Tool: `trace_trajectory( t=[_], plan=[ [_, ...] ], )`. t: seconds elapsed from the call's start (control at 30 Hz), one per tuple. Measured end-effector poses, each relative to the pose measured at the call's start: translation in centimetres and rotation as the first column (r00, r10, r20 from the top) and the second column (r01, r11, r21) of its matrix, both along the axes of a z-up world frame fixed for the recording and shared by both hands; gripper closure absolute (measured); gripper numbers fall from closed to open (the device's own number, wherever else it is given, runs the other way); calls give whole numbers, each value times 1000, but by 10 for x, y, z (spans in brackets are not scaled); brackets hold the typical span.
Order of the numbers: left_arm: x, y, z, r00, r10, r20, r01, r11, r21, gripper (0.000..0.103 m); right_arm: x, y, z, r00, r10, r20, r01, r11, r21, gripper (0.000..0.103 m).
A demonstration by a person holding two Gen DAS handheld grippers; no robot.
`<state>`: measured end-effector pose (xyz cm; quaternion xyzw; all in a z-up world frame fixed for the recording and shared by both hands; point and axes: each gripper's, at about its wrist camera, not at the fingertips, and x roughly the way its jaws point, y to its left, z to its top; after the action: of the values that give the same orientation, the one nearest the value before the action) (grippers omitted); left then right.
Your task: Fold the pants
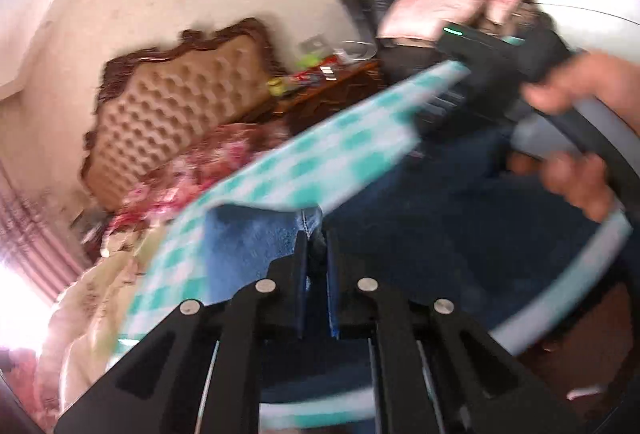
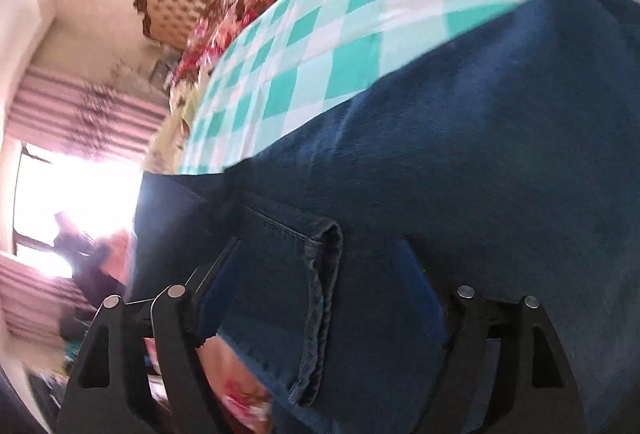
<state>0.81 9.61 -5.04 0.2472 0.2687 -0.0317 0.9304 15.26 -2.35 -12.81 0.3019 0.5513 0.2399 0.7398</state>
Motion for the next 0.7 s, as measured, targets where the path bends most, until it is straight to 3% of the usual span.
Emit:
trace_trajectory(
  t=[0.07,0.1,0.13,0.2,0.3,0.37,0.4,0.43,0.53,0.6,0.67,0.7],
  plan=[
    [4,-18,-31,995,-44,-87,44,999,2,94,-3,-4,0,1000,-2,-7,2,1000,18,27],
    [4,-19,-38,995,-41,-96,43,999,15,94,-4,-4,1,1000,0,-6,0,1000,11,27],
    [6,-11,-34,996,-19,-91,16,1000,-27,94,-5,-5,2,1000,6,-2,-6,1000,0,27],
    [15,25,-6,997,65,-50,-72,987,-147,94,-5,-3,4,1000,18,3,-18,1000,-23,27],
    [25,85,36,979,198,39,-186,959,-214,94,-4,5,8,999,34,14,-33,997,-74,27],
    [31,157,64,934,355,37,-320,879,-354,94,-4,17,13,997,70,30,-65,987,-144,27],
    [29,207,70,888,460,10,-406,793,-454,94,-3,24,14,995,90,35,-83,983,-163,27],
    [27,239,70,849,529,-23,-465,725,-508,94,-1,29,13,993,111,36,-103,979,-177,27],
    [28,336,31,738,640,-215,-618,512,-597,95,3,46,12,986,161,35,-149,964,-219,27],
    [29,375,-3,715,626,-311,-650,430,-627,95,7,57,13,982,183,45,-166,951,-263,24],
    [26,388,-23,695,624,-357,-674,393,-626,95,11,65,15,979,198,45,-176,938,-299,25],
    [24,390,-28,698,619,-359,-669,387,-634,95,12,69,15,978,204,46,-180,932,-315,28]
  ],
)
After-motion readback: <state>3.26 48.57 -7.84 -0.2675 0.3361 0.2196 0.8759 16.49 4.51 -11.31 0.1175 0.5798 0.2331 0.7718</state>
